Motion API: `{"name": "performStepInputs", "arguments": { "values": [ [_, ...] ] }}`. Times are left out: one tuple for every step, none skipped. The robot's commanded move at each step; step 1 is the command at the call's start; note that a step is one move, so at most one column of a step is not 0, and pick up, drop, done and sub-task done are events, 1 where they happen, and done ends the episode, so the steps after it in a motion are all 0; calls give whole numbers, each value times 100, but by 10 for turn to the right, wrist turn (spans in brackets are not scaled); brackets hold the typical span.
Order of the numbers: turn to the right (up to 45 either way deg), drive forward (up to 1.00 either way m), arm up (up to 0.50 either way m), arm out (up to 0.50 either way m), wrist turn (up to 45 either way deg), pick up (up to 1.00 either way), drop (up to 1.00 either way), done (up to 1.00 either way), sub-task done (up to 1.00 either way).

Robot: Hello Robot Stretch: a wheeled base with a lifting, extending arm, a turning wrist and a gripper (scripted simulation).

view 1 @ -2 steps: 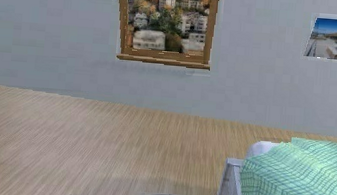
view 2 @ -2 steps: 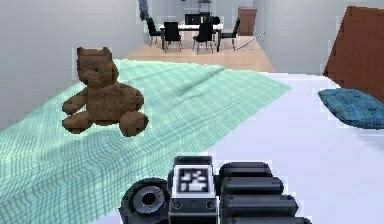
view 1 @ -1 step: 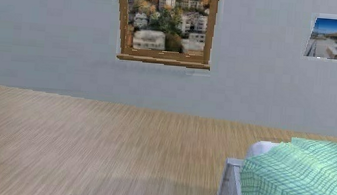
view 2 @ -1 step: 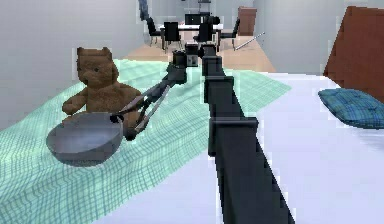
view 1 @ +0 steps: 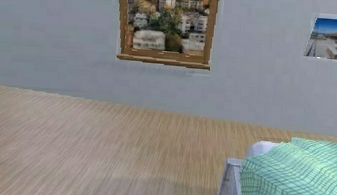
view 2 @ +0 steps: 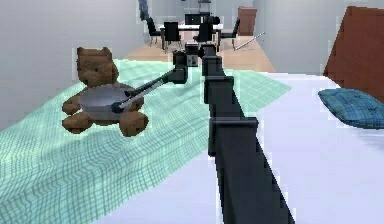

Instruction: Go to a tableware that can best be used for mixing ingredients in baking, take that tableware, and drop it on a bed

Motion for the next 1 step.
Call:
{"name": "performStepInputs", "arguments": {
  "values": [
    [0,0,0,0,450,0,0,0,0]
  ]
}}
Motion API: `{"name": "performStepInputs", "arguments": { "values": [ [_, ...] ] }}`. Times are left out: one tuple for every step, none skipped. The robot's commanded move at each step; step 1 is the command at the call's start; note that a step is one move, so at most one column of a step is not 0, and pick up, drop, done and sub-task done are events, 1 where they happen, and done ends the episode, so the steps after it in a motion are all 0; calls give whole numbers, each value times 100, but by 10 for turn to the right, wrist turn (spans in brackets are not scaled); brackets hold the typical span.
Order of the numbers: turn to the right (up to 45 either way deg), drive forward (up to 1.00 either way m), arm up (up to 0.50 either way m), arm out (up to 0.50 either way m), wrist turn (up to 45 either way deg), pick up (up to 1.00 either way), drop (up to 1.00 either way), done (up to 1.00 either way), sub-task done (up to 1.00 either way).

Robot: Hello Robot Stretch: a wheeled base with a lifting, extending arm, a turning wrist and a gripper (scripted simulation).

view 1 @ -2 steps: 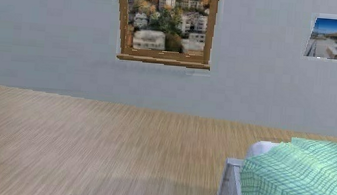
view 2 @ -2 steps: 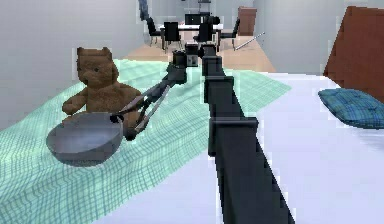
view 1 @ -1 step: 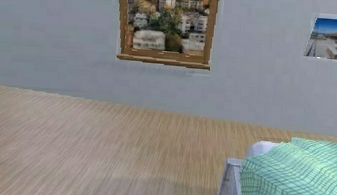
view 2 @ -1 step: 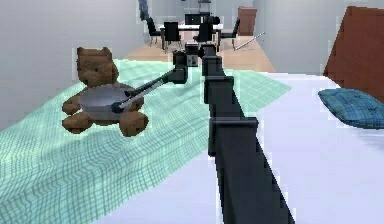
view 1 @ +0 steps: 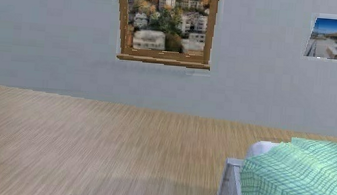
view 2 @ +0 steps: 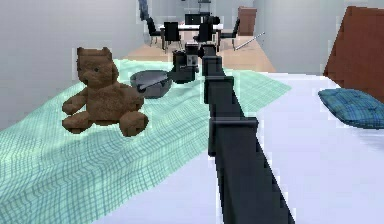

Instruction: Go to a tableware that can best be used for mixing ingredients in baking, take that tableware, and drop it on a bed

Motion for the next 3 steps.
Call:
{"name": "performStepInputs", "arguments": {
  "values": [
    [0,0,0,0,450,0,0,0,0],
    [0,0,0,0,30,0,0,0,0],
    [0,0,-6,0,0,0,0,0,0]
  ]
}}
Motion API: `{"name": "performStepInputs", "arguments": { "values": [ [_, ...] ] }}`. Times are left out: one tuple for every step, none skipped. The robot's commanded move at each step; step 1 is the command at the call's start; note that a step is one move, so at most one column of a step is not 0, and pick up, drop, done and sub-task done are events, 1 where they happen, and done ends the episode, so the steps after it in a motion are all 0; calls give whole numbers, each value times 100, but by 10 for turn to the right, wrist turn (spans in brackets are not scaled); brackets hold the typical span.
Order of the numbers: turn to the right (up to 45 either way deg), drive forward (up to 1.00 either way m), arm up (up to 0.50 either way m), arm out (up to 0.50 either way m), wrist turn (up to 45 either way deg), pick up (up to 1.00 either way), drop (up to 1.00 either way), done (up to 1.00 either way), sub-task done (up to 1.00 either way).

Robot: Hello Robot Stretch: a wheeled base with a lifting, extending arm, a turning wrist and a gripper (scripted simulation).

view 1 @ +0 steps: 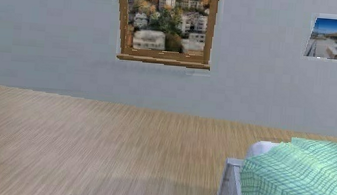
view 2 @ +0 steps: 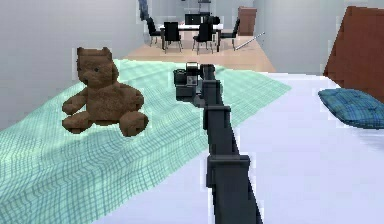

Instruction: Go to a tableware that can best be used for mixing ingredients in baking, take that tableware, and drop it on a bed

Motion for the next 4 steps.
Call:
{"name": "performStepInputs", "arguments": {
  "values": [
    [0,0,-32,0,0,0,0,0,0],
    [0,0,0,0,0,0,100,0,0],
    [0,0,6,0,0,0,0,0,0],
    [0,0,0,-8,0,0,0,0,0]
  ]
}}
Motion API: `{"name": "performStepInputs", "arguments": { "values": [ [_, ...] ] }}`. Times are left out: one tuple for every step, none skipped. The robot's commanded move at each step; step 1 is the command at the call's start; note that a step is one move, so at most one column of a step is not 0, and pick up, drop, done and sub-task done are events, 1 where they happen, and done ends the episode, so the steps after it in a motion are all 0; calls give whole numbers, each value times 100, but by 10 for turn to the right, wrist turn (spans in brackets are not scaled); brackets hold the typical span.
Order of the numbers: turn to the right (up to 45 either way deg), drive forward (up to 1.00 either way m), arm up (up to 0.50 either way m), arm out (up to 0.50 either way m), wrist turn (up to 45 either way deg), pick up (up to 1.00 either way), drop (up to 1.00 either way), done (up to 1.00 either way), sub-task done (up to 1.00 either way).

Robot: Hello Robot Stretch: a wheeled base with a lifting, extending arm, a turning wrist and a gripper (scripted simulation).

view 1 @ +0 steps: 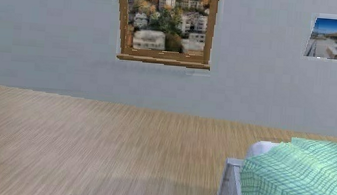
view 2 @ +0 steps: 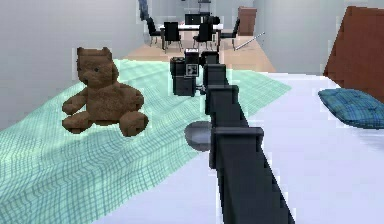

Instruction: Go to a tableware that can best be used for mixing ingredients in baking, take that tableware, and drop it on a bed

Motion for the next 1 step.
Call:
{"name": "performStepInputs", "arguments": {
  "values": [
    [0,0,0,0,0,0,0,100,0]
  ]
}}
